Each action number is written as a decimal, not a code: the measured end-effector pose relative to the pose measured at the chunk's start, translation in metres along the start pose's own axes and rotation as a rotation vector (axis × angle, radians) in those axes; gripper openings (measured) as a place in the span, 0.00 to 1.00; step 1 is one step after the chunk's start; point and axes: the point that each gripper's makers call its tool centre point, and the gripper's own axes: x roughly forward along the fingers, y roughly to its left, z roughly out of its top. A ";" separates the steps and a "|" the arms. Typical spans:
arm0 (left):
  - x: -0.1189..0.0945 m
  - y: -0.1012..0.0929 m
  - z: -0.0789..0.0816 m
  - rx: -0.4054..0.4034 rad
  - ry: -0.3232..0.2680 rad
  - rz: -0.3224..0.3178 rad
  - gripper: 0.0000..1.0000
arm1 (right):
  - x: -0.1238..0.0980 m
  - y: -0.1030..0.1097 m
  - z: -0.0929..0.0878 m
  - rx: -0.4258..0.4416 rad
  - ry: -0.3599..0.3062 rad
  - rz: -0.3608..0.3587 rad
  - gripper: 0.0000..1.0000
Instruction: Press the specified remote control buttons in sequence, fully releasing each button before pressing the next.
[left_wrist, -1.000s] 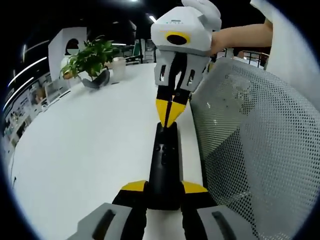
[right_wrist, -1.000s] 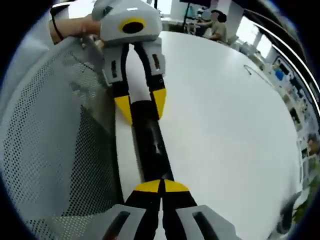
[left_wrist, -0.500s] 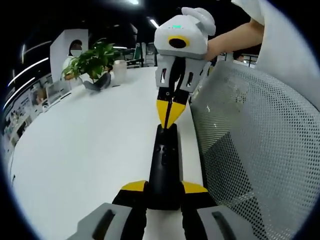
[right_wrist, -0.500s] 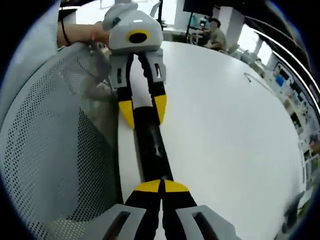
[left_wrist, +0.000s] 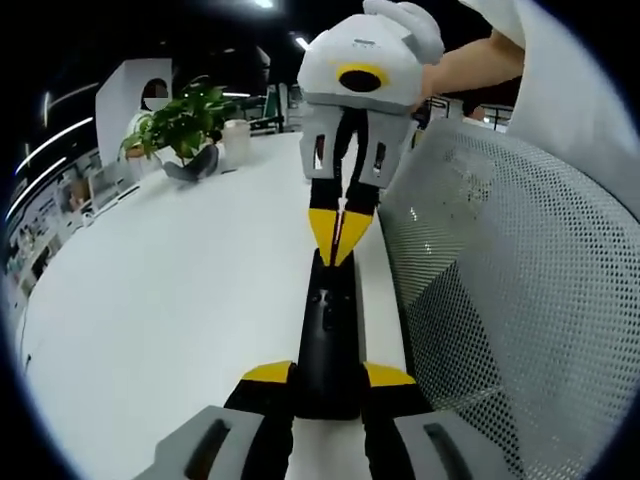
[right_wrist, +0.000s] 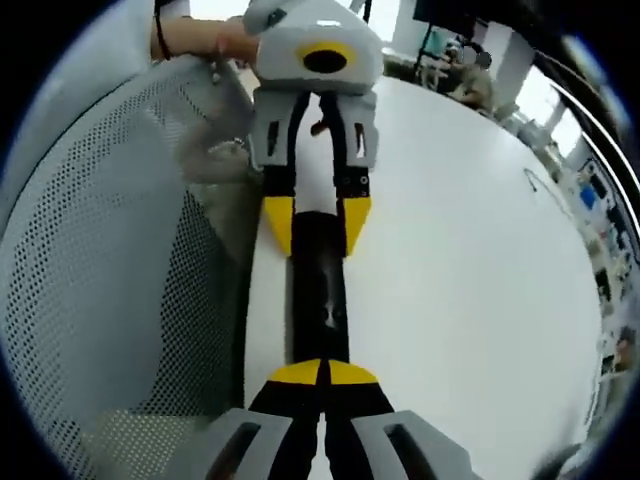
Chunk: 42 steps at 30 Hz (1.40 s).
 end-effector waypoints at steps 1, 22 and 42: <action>0.000 0.000 0.000 0.000 0.004 0.000 0.25 | 0.001 0.000 0.000 -0.006 0.022 0.013 0.00; -0.001 0.001 -0.002 -0.006 -0.006 -0.003 0.25 | -0.001 -0.002 0.002 0.118 -0.141 -0.049 0.00; -0.002 0.000 -0.004 -0.008 -0.021 -0.004 0.25 | 0.002 0.003 0.009 0.079 -0.189 -0.048 0.05</action>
